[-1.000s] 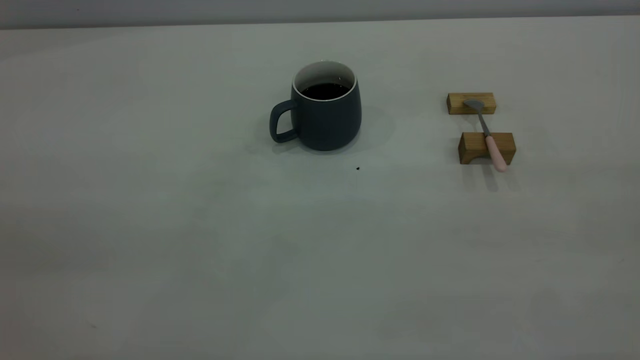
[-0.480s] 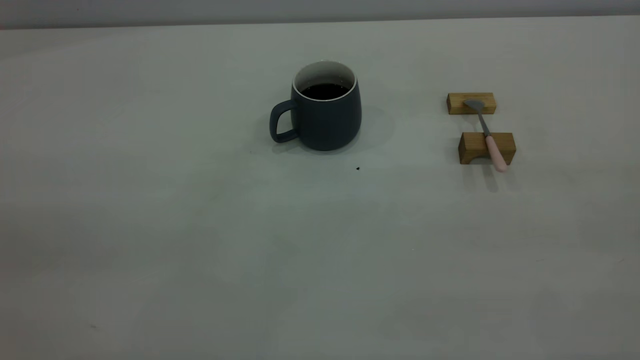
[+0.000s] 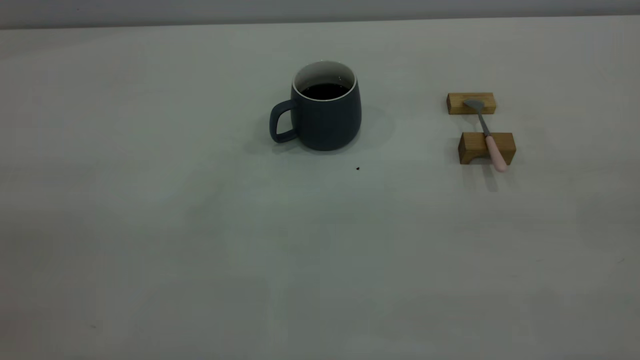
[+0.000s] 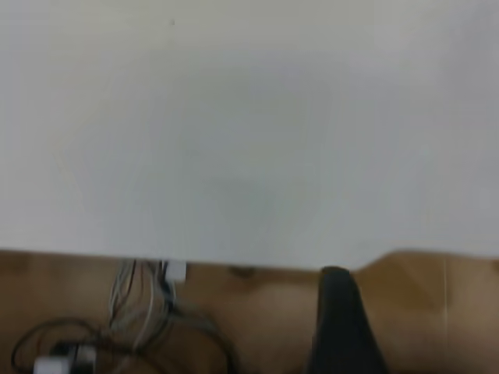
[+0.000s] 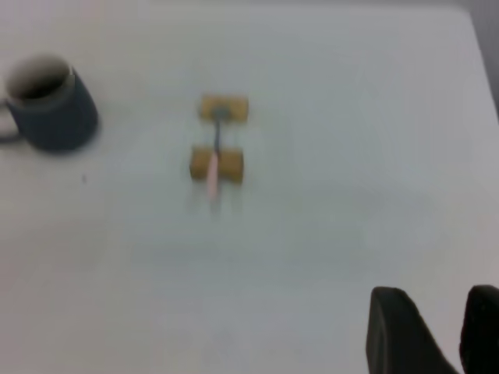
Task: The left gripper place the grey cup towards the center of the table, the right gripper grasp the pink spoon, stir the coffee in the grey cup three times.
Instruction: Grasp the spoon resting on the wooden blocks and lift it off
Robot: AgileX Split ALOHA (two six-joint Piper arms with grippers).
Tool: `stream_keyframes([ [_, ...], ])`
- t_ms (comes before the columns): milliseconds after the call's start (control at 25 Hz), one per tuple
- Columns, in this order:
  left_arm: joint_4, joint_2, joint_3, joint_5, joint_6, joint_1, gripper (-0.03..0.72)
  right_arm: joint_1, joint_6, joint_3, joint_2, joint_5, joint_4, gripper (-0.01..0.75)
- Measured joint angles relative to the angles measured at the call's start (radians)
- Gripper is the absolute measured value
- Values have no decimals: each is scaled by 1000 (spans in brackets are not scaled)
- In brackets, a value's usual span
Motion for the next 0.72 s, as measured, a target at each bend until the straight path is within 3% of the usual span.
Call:
stream_keyframes([
  [280,0,-226,0,17,0,8,567,0,0,-4,108,-381,20,239],
  [520,0,-226,0,19,0,8,567,0,-32,-4,382,-565,74,255],
  [640,0,-226,0,20,0,8,567,0,-126,-4,563,-620,140,340],
  [720,0,-226,0,20,0,9,567,0,-205,-4,697,-641,198,445],
])
